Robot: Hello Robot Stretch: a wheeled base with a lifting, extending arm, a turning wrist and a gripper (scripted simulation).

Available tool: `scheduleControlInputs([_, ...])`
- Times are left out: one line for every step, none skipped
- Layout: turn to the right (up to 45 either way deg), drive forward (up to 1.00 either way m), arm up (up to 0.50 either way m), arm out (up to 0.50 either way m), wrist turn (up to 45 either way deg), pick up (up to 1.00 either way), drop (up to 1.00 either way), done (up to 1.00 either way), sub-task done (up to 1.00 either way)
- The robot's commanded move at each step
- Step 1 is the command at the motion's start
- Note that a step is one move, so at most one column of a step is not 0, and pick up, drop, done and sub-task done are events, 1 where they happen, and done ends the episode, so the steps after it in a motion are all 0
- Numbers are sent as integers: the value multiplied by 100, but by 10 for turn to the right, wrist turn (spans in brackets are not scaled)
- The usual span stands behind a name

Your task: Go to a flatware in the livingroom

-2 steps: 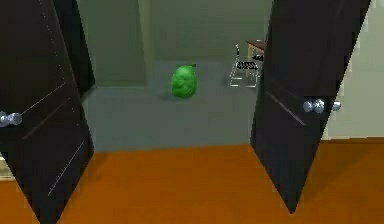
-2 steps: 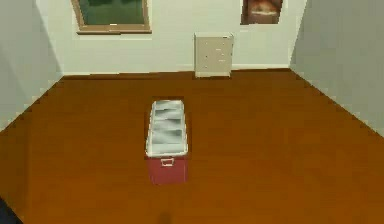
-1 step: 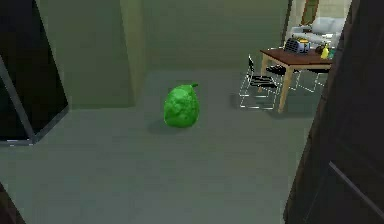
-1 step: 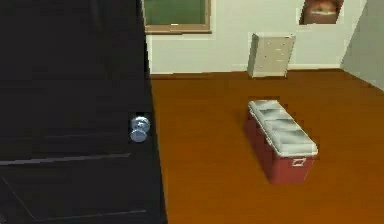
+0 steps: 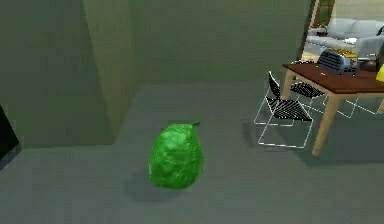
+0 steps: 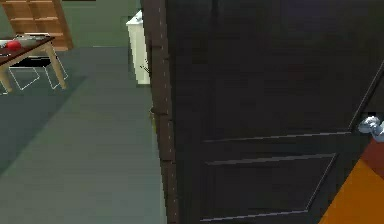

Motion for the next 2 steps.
scheduleControlInputs([0,30,0,0,0,0,0,0,0])
scheduleControlInputs([450,0,0,0,0,0,0,0,0])
